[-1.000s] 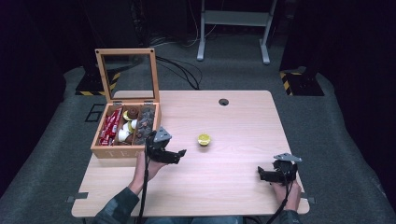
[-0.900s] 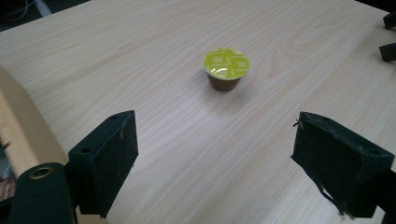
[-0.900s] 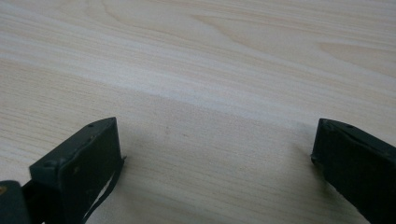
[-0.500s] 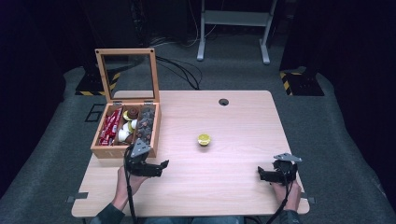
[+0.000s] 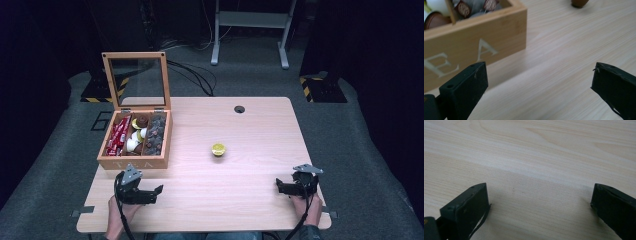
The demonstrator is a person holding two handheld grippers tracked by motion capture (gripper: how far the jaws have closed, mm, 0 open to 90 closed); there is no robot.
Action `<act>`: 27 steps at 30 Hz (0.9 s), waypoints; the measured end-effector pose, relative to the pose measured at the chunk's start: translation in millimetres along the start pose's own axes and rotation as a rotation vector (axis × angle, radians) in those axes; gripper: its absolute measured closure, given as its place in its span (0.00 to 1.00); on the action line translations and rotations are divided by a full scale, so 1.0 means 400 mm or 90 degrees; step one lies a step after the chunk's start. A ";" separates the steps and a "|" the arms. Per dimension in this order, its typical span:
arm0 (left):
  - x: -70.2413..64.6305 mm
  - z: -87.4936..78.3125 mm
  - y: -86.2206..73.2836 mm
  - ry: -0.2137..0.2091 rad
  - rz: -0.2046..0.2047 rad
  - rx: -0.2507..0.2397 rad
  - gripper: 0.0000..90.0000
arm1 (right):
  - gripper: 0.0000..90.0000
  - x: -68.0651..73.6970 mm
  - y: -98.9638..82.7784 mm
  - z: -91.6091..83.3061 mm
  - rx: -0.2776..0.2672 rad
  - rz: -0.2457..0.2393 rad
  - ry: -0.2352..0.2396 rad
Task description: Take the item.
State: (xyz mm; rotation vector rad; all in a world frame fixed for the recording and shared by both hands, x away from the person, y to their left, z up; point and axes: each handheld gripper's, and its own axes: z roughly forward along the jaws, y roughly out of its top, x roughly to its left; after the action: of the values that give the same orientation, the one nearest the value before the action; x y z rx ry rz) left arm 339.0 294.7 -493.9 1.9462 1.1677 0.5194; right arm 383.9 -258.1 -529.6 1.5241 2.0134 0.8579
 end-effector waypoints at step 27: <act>0.077 0.042 -0.083 0.063 -0.008 0.074 0.00 | 0.01 0.005 0.001 0.001 -0.002 0.009 -0.004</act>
State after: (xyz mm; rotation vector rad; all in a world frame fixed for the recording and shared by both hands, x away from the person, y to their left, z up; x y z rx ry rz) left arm 347.5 323.2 -532.0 2.0303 1.2970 0.5582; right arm 383.9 -256.2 -529.8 1.5384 1.9979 0.8601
